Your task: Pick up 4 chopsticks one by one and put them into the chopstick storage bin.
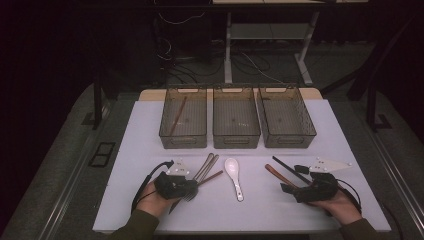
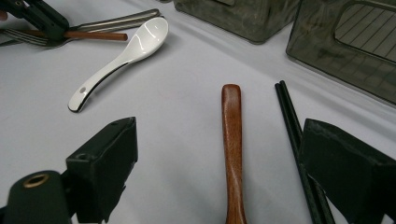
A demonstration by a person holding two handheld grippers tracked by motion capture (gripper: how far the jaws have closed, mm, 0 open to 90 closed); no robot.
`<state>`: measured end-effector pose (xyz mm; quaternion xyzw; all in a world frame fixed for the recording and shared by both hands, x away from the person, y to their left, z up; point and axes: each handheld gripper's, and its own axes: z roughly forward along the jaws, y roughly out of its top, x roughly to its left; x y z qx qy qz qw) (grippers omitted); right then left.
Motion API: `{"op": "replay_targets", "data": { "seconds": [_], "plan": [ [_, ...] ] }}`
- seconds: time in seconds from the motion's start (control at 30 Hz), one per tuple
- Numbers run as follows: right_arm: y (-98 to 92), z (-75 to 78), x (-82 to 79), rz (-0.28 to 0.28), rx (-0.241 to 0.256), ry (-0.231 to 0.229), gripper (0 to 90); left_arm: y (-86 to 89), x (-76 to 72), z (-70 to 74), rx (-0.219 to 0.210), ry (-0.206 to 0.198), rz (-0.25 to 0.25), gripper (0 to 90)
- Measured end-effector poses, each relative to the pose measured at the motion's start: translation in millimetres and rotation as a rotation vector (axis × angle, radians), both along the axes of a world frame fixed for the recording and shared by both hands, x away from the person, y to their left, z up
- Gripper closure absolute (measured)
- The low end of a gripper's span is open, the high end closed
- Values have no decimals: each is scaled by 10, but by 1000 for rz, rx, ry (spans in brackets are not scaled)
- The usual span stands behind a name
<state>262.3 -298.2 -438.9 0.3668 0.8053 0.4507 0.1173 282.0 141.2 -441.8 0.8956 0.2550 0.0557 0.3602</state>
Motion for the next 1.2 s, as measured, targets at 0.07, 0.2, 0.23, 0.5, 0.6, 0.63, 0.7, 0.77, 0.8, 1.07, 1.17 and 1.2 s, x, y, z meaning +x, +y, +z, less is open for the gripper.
{"op": "replay_targets", "data": {
  "seconds": [0.07,0.2,0.23,0.5,0.6,0.63,0.7,0.77,0.8,1.07,1.17,1.2],
  "plan": [
    [-1,0,1,1,0,-1,115,2,6,1,0,3,-2,831],
    [0,0,0,1,0,0,115,7,10,6,-10,10,6,833],
    [0,0,0,1,0,0,115,12,12,15,-7,9,4,833],
    [0,-1,0,3,-2,1,115,49,16,69,-33,11,21,833],
    [0,-2,2,4,-2,0,115,69,19,93,-43,7,20,833],
    [1,-3,2,5,-3,0,115,72,14,101,-47,7,27,833],
    [1,-3,2,5,-3,0,115,91,16,121,-58,6,28,833],
    [1,-3,2,5,-3,0,115,106,14,141,-80,6,38,833],
    [0,-3,3,6,-4,0,115,115,14,152,-87,6,40,833],
    [4,-7,3,7,-6,-1,115,180,27,226,-139,0,61,833],
    [5,-7,3,7,-7,0,115,214,37,245,-164,6,68,833],
    [5,-8,3,7,-7,-1,114,222,39,250,-174,8,73,833]
  ]
}}
